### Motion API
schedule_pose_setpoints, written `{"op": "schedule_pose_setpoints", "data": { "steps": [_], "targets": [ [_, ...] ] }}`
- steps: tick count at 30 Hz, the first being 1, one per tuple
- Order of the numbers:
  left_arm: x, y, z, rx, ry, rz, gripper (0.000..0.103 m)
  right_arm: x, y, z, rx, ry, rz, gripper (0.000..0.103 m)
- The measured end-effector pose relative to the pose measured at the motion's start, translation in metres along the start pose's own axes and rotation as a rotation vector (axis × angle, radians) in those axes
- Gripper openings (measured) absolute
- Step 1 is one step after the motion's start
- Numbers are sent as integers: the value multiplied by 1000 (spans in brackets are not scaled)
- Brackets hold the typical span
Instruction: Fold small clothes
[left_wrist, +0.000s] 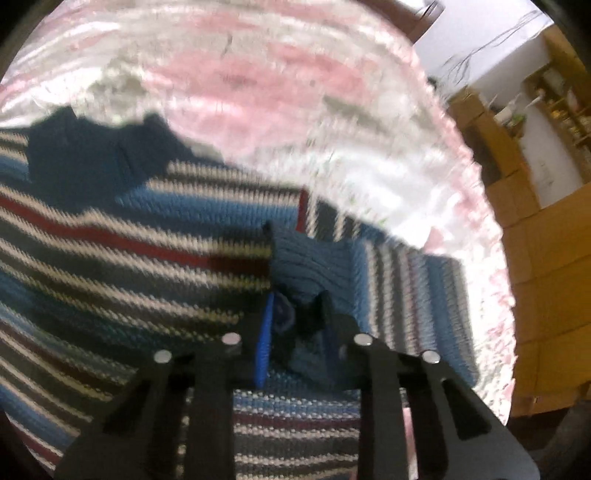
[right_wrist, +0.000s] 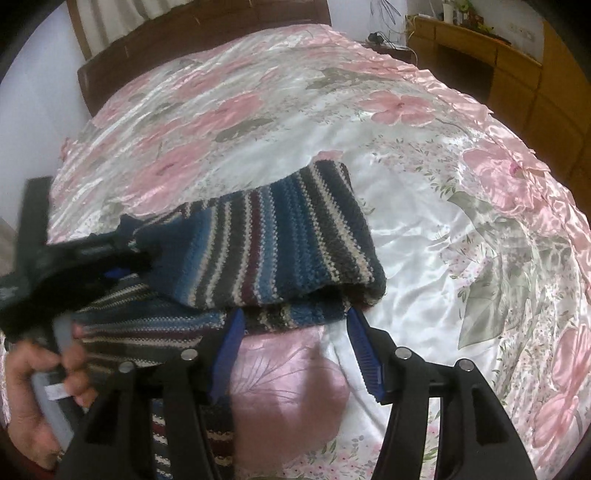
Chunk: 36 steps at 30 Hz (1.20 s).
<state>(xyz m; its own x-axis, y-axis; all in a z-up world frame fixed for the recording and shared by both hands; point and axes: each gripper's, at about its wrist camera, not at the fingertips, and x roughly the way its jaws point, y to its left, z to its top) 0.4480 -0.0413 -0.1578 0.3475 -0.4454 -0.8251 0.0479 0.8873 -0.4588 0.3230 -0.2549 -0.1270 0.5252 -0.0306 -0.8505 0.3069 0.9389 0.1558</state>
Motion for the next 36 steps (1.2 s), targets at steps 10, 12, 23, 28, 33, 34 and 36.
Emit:
{"op": "schedule_pose_setpoints", "data": {
  "steps": [10,12,23,28,33,34,36],
  "targets": [
    [-73,72,40,-4,-172,106,17,7,18,4,-6,5,67,58],
    [-83,91,43,-14,-187,143,17,12,26,6,-19,12,46,58],
    [-107,195,57,-98,-198,272,17,58,44,2,28,92,113,62],
    [-83,214,50,-105,-145,309,22,73,49,-3,24,117,147,50],
    [-79,230,39,-122,-120,331,31,71,51,-5,0,137,183,24],
    [-85,232,38,-129,-129,332,32,68,51,-5,0,134,179,22],
    [-99,232,37,-126,-143,341,32,59,52,-4,2,120,181,21]
  ]
}}
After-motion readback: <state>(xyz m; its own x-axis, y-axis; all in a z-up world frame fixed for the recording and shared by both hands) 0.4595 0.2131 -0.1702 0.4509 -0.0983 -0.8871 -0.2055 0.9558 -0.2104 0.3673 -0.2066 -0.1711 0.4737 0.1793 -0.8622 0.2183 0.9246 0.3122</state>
